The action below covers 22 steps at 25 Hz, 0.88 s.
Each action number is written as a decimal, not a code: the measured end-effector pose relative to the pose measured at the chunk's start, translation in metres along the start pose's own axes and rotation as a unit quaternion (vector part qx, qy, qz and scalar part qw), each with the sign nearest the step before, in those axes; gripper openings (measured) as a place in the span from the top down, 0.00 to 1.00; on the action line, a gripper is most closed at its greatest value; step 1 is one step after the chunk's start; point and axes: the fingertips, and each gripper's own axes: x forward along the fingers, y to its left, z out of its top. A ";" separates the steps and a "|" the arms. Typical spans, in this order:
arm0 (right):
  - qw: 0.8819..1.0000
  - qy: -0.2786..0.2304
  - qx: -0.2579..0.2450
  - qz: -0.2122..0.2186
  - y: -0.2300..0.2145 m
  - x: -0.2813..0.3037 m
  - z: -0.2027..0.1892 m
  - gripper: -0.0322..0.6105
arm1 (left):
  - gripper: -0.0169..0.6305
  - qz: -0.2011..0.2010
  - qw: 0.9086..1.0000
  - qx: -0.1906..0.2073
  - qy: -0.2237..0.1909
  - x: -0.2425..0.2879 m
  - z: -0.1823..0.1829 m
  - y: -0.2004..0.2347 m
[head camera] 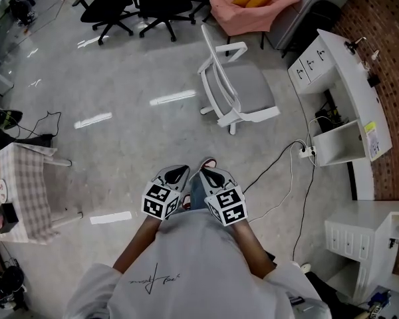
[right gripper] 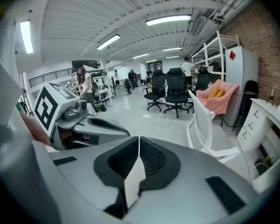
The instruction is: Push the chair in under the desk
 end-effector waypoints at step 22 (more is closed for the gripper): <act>0.991 -0.119 0.034 0.055 -0.140 0.056 0.113 0.91 | 0.97 -0.143 0.989 -0.045 -0.001 0.135 0.114 0.034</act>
